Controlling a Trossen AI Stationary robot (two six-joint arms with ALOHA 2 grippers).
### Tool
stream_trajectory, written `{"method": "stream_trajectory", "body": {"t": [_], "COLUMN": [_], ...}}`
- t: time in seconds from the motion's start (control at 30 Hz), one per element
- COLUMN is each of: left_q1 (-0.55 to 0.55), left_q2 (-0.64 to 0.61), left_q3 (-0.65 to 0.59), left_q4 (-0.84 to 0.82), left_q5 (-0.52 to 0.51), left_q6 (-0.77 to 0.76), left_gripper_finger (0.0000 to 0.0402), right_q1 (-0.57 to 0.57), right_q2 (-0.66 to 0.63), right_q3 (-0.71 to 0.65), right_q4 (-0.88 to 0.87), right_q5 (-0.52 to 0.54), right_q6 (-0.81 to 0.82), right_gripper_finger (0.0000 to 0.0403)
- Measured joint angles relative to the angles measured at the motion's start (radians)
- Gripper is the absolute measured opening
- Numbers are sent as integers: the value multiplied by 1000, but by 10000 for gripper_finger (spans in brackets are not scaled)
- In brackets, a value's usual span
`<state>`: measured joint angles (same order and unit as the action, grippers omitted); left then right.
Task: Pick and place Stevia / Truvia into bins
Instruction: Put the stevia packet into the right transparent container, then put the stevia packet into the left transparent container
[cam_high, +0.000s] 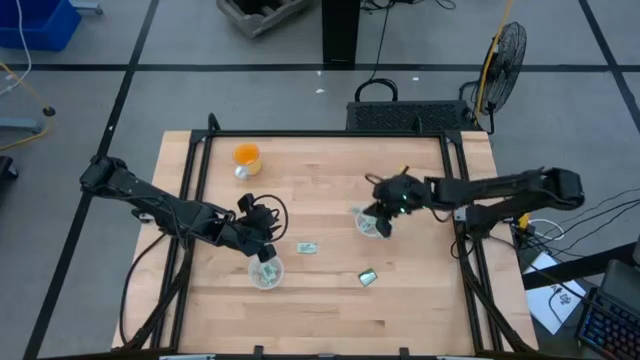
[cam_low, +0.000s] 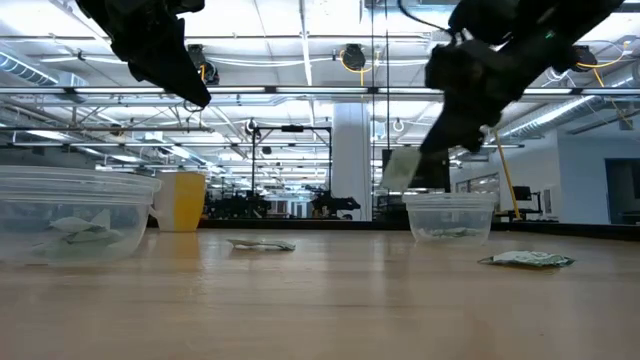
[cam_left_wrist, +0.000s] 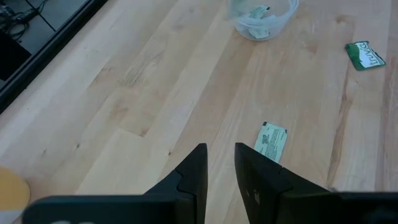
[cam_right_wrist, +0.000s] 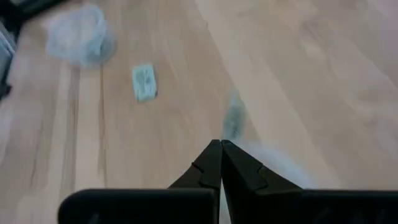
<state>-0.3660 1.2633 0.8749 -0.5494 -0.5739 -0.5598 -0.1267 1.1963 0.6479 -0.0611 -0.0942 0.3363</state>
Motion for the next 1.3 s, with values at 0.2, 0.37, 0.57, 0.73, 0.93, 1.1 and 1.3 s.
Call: {"method": "stream_trajectory", "body": {"t": [0.2,0.37,0.57,0.73,0.93,1.1,1.3], "left_q1": [0,-1,-1,-3,-5,-5,-5], "left_q2": [0,0,0,0,0,0,4], "left_q3": [0,0,0,0,0,0,0], "left_q4": [0,0,1,1,2,34,98], "left_q5": [0,0,2,32,32,33,74], "left_q6": [-1,-2,-2,-2,-2,-25,-24], "left_gripper_finger": [88,88,88,88,88,88,88], "right_q1": [143,202,214,214,214,214,214], "right_q2": [-111,-128,-95,-58,-40,-40,-40], "right_q3": [0,0,0,0,0,0,0], "right_q4": [-194,-221,-213,-212,-183,-110,-4], "right_q5": [214,307,329,331,334,329,329], "right_q6": [119,178,193,204,171,168,131], "right_gripper_finger": [0,0,0,0,0,0,0]}}
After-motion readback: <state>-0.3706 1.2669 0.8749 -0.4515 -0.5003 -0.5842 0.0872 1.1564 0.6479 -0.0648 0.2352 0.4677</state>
